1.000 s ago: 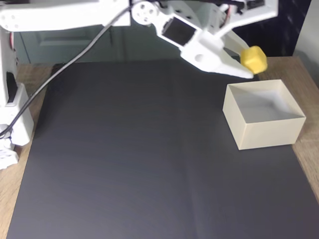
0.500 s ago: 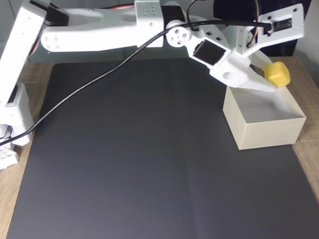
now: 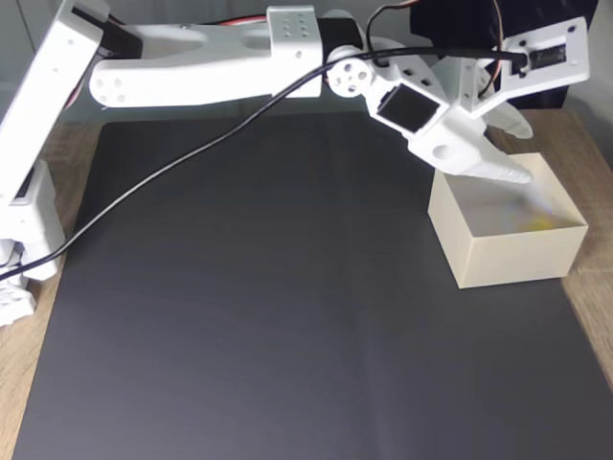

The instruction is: Grasp a cube block and put it in the white box.

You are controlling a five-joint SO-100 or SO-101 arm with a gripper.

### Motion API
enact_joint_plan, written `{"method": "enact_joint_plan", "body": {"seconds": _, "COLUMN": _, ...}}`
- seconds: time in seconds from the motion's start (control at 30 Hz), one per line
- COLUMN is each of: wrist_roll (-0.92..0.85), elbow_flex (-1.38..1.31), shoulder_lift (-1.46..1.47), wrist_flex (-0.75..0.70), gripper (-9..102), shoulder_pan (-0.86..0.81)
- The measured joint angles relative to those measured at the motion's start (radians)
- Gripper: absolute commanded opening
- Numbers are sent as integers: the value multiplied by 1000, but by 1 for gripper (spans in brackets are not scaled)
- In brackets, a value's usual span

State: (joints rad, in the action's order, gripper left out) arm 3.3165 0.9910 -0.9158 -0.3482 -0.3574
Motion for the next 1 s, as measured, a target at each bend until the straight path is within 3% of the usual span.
{"method": "enact_joint_plan", "body": {"seconds": 0.27, "wrist_roll": 0, "elbow_flex": 0, "shoulder_lift": 2, "wrist_flex": -60, "gripper": 1, "shoulder_pan": 5}}
{"method": "enact_joint_plan", "body": {"seconds": 0.5, "wrist_roll": -9, "elbow_flex": 86, "shoulder_lift": -124, "wrist_flex": -175, "gripper": 0, "shoulder_pan": 37}}
{"method": "enact_joint_plan", "body": {"seconds": 0.63, "wrist_roll": -3, "elbow_flex": 304, "shoulder_lift": -311, "wrist_flex": -163, "gripper": 0, "shoulder_pan": 60}}
{"method": "enact_joint_plan", "body": {"seconds": 1.0, "wrist_roll": -15, "elbow_flex": 1218, "shoulder_lift": -1009, "wrist_flex": 104, "gripper": 0, "shoulder_pan": 83}}
